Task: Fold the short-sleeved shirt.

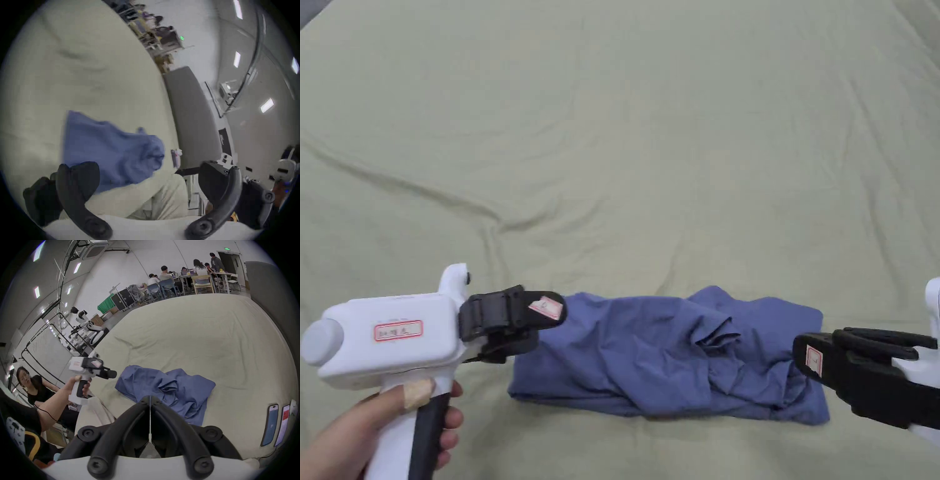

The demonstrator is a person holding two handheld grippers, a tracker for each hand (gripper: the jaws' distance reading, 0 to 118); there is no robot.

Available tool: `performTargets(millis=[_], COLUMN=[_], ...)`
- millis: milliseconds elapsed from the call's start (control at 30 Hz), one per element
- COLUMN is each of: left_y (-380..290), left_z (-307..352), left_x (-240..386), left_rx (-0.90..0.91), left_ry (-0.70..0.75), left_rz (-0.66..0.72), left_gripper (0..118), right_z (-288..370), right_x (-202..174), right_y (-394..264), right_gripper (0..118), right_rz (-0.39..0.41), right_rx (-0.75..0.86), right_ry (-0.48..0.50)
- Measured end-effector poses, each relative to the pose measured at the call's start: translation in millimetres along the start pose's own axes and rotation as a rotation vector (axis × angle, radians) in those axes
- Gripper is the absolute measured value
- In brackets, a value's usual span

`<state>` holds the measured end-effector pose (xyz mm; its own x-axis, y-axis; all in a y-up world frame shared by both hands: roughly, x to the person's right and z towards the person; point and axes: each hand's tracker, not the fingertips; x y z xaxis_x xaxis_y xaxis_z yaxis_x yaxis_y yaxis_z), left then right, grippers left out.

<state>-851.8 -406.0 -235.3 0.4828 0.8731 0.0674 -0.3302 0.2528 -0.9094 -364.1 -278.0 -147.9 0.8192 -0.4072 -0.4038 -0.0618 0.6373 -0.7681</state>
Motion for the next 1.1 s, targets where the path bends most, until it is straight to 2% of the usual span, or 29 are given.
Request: performTargets(millis=[100,167,267,367,467,500,533,567,600,667,733,800,867,967,1033,1100], left_y=[9,13,4,0,-4,-4,-4,-1,-2,-8,-4,-1,7,18,21,18], left_z=[0,-5,-21,-37,-61,-63,-62,-68,-65,-52,-31,-3,25,56,57,44], left_x=[-44,-71,-93,-82,-74,-74,-72,-70,-75,-64,-54,-45,-37,-23,-3,24], left_rx=[-0.012,-0.024,0.021,0.055,-0.007,0.0,0.007,-0.007,0.011,0.05,0.085,0.08,0.101,0.115,0.12,0.122], left_ry=[0.123,0.091,-0.038,-0.154,-0.201,-0.165,-0.11,0.021,0.067,0.002,0.026,0.071,0.235,0.458,0.641,0.713], left_rz=[0.005,0.033,0.136,0.089,0.132,0.108,0.09,0.069,0.147,0.13,0.086,0.107,0.034,0.006,-0.027,-0.064], left_gripper=[118,118,118,118,118,89,5,5,6,6,6,6,6,6,6,6], right_z=[-2,-2,-2,-3,-8,-9,-10,-10,-9,-7,-6,-5,-5,-8,-11,-16], right_x=[-5,-10,-13,-14,-18,-19,-20,-22,-22,-22,-23,-23,-24,-25,-26,-28], right_y=[0,1,1,1,1,2,2,3,3,3,4,5,5,5,3,2], right_gripper=[4,4,4,4,4,4,4,4,4,4,4,4,4,4,4,4], right_rz=[-0.006,0.001,0.002,-0.001,0.012,0.016,0.019,0.021,0.024,0.03,0.031,0.032,0.041,0.044,0.048,0.06], right_rx=[-0.006,-0.01,-0.015,-0.021,-0.032,-0.037,-0.039,-0.039,-0.039,-0.035,-0.035,-0.036,-0.035,-0.035,-0.039,-0.051], right_ry=[0.028,0.03,0.048,0.065,0.066,0.063,0.059,0.055,0.054,0.056,0.057,0.05,0.038,0.035,0.03,0.016])
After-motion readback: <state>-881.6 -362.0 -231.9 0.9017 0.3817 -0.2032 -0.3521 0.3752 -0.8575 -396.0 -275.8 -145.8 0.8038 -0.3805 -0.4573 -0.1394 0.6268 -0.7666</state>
